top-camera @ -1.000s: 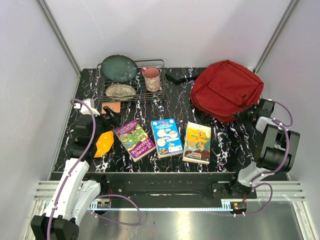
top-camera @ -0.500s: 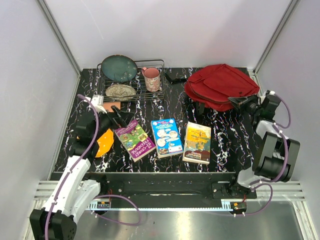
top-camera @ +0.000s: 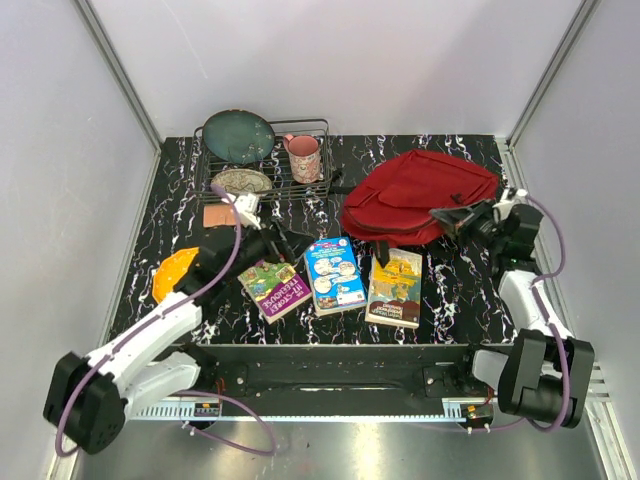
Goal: Pack the student bag
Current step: Move the student bag to the center of the board.
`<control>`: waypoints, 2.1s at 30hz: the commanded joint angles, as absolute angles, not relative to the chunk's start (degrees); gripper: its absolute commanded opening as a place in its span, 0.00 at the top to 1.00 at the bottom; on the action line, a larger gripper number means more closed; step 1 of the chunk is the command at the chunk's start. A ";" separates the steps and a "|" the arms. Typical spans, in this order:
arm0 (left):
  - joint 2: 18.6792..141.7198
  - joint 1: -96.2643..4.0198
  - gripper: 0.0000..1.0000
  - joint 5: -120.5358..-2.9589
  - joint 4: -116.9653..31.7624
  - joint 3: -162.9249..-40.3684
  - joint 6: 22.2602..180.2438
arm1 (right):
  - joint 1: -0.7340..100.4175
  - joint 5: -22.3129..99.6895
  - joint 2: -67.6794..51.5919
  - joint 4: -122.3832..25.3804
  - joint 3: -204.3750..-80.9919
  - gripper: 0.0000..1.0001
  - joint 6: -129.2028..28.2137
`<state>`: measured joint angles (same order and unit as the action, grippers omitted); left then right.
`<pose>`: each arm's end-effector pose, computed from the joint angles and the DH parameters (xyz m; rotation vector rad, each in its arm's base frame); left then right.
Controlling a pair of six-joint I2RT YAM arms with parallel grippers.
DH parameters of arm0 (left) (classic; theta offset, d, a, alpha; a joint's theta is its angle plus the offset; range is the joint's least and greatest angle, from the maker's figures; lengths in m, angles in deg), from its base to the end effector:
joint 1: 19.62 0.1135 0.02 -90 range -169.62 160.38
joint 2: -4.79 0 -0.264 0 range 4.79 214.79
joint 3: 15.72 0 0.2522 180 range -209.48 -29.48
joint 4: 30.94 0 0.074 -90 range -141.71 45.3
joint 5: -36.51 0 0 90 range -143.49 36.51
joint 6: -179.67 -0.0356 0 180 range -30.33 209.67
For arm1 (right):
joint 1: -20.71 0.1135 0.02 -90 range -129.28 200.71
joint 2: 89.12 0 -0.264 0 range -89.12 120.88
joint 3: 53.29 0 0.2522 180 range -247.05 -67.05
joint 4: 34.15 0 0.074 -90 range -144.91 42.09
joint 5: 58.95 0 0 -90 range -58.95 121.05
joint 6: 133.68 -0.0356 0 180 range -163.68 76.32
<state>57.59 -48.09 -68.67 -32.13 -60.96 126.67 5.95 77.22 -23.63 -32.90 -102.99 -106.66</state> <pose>0.1867 -0.1119 0.2741 0.0725 1.8390 -1.0532 0.2470 -0.0385 0.2603 0.6866 1.8249 1.3056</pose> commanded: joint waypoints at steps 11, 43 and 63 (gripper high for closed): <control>83.08 -66.99 0.01 -50.94 -9.82 -67.35 147.67 | 12.19 74.64 -28.74 -34.81 -94.56 1.00 -106.62; 90.47 -71.83 0.02 -36.69 -34.69 -78.43 156.11 | 12.98 81.76 -28.04 -33.23 -92.45 1.00 -101.34; 96.55 -67.08 0.88 -43.02 -27.30 -81.51 151.03 | 14.39 86.42 -31.38 -40.69 -95.43 0.79 -95.71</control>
